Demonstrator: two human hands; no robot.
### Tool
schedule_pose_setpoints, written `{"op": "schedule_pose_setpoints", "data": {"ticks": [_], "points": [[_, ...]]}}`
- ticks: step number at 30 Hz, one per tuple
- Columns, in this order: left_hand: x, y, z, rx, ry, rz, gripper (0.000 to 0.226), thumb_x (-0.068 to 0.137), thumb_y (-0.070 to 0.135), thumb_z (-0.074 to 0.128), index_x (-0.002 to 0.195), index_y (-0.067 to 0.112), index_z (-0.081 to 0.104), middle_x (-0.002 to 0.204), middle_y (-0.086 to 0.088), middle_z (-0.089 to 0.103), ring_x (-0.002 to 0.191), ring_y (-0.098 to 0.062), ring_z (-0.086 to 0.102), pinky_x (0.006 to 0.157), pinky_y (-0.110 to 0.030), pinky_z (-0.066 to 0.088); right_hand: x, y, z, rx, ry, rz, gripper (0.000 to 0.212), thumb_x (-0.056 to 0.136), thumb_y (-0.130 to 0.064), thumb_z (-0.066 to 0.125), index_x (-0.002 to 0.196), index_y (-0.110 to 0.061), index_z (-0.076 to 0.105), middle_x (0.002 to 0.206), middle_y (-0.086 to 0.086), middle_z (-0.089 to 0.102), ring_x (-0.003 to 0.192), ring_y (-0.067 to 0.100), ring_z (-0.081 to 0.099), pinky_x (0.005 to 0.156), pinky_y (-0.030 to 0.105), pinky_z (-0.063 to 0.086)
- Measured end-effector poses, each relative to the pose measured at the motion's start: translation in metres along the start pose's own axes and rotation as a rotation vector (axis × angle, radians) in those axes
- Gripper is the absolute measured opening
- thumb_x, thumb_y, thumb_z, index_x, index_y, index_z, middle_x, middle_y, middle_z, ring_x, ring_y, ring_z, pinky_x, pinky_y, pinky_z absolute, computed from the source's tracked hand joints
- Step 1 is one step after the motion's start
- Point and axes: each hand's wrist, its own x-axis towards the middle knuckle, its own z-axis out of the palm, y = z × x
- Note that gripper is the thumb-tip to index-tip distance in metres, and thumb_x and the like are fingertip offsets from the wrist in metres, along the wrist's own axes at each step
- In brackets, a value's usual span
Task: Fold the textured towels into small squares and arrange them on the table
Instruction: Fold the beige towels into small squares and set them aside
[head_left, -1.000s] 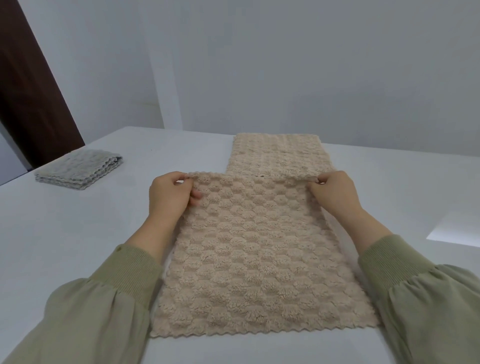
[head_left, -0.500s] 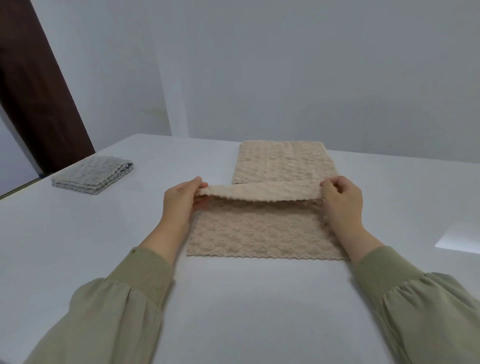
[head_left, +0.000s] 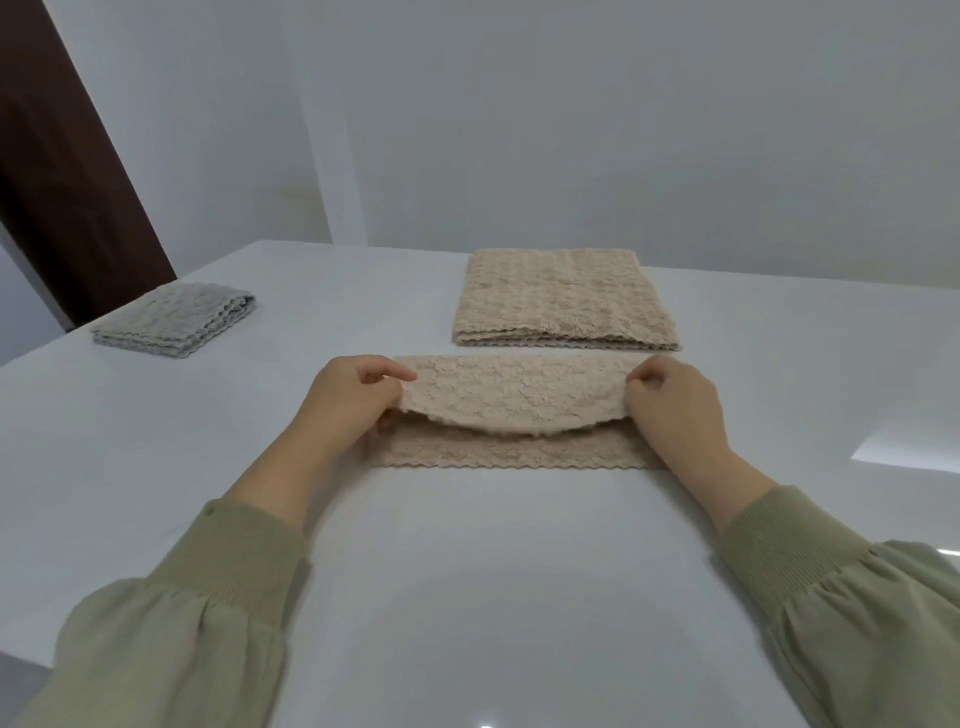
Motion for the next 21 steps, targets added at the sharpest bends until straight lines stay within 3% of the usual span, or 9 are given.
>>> {"op": "schedule_pose_setpoints", "data": {"ticks": [2, 5, 9, 12, 14, 17, 21], "points": [[0.000, -0.005, 0.003, 0.345, 0.083, 0.113, 0.018, 0.084, 0.016, 0.058, 0.088, 0.028, 0.070, 0.082, 0.006, 0.063, 0.076, -0.011, 0.058, 0.074, -0.026, 0.045, -0.003, 0.005, 0.003, -0.261, -0.049, -0.077, 0.019, 0.081, -0.015, 0.054, 0.095, -0.015, 0.068, 0.106, 0.008, 0.056, 0.103, 0.030, 0.047, 0.082, 0.036, 0.037], [0.000, -0.010, 0.008, 0.478, 0.117, 0.390, 0.016, 0.085, 0.020, 0.062, 0.098, 0.022, 0.072, 0.106, 0.007, 0.058, 0.106, -0.012, 0.047, 0.089, -0.019, 0.032, -0.011, 0.003, 0.001, -0.275, 0.075, -0.233, 0.022, 0.081, -0.014, 0.055, 0.098, -0.012, 0.068, 0.116, 0.013, 0.053, 0.109, 0.035, 0.044, 0.088, 0.040, 0.033], [-0.008, -0.006, 0.013, 0.455, -0.026, 0.630, 0.027, 0.076, 0.044, 0.064, 0.090, 0.023, 0.074, 0.095, 0.013, 0.062, 0.104, -0.006, 0.044, 0.091, -0.018, 0.034, -0.026, 0.000, -0.001, -0.199, 0.003, -0.440, 0.038, 0.077, -0.032, 0.037, 0.082, -0.012, 0.069, 0.091, 0.006, 0.063, 0.093, 0.031, 0.053, 0.082, 0.041, 0.039], [-0.013, -0.002, 0.019, 0.590, -0.214, 0.677, 0.043, 0.068, 0.058, 0.064, 0.094, 0.025, 0.072, 0.092, 0.015, 0.060, 0.099, -0.004, 0.045, 0.087, -0.018, 0.037, -0.035, 0.003, 0.000, -0.299, -0.129, -0.497, 0.027, 0.076, -0.031, 0.050, 0.088, -0.015, 0.068, 0.090, 0.000, 0.063, 0.094, 0.027, 0.052, 0.087, 0.037, 0.035], [-0.013, -0.003, 0.021, 0.657, -0.207, 0.708, 0.029, 0.074, 0.041, 0.072, 0.096, 0.022, 0.072, 0.095, 0.011, 0.062, 0.097, -0.007, 0.051, 0.086, -0.022, 0.040, -0.035, 0.006, 0.002, -0.333, -0.154, -0.529, 0.022, 0.074, -0.021, 0.062, 0.095, -0.016, 0.067, 0.093, 0.000, 0.062, 0.096, 0.026, 0.051, 0.088, 0.033, 0.031], [-0.012, -0.006, 0.019, 0.597, -0.124, 0.752, 0.015, 0.074, 0.011, 0.073, 0.089, 0.017, 0.072, 0.089, 0.008, 0.066, 0.087, -0.006, 0.057, 0.079, -0.023, 0.045, -0.030, 0.008, 0.003, -0.304, -0.105, -0.571, 0.016, 0.071, -0.010, 0.064, 0.087, -0.013, 0.066, 0.085, 0.002, 0.064, 0.086, 0.029, 0.055, 0.080, 0.035, 0.036], [-0.016, 0.000, 0.017, 0.363, -0.097, 0.613, 0.015, 0.074, 0.005, 0.073, 0.074, 0.020, 0.071, 0.076, 0.013, 0.063, 0.076, -0.004, 0.056, 0.069, -0.018, 0.046, -0.030, 0.001, -0.002, -0.186, -0.027, -0.663, 0.014, 0.066, -0.002, 0.056, 0.075, -0.008, 0.065, 0.074, 0.003, 0.062, 0.075, 0.029, 0.055, 0.071, 0.037, 0.043]]}}
